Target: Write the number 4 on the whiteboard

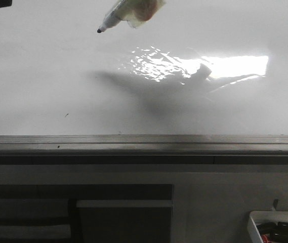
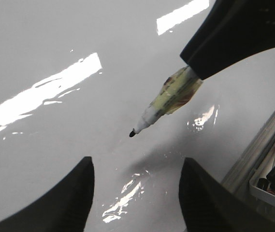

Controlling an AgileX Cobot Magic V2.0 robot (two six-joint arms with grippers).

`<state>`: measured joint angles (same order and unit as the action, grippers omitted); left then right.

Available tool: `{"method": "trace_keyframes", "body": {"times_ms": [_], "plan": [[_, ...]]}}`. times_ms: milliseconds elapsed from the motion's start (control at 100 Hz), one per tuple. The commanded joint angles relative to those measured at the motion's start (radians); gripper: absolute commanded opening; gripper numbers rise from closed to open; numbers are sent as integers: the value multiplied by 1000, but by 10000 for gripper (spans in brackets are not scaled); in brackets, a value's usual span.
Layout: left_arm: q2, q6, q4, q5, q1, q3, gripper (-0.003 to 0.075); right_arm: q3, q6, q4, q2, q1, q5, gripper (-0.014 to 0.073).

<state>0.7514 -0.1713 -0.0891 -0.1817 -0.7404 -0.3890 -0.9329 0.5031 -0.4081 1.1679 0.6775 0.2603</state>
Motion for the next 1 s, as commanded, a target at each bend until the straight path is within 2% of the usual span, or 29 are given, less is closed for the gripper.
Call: {"method": "trace_keyframes", "body": {"times_ms": [0, 270, 700, 860, 990], "plan": [[-5, 3, 23, -101, 3, -27, 367, -90, 2, -4, 25, -29, -31, -62], [-5, 3, 23, -105, 3, -27, 366, -114, 2, -4, 112, -53, 13, -62], [-5, 3, 23, -105, 3, -27, 366, 13, 2, -52, 127, -29, -7, -62], [-5, 3, 23, -105, 3, -27, 366, 24, 2, -52, 72, -53, 2, -62], [-5, 3, 23, -105, 3, -27, 366, 67, 0, -52, 6, -116, 48, -61]]}}
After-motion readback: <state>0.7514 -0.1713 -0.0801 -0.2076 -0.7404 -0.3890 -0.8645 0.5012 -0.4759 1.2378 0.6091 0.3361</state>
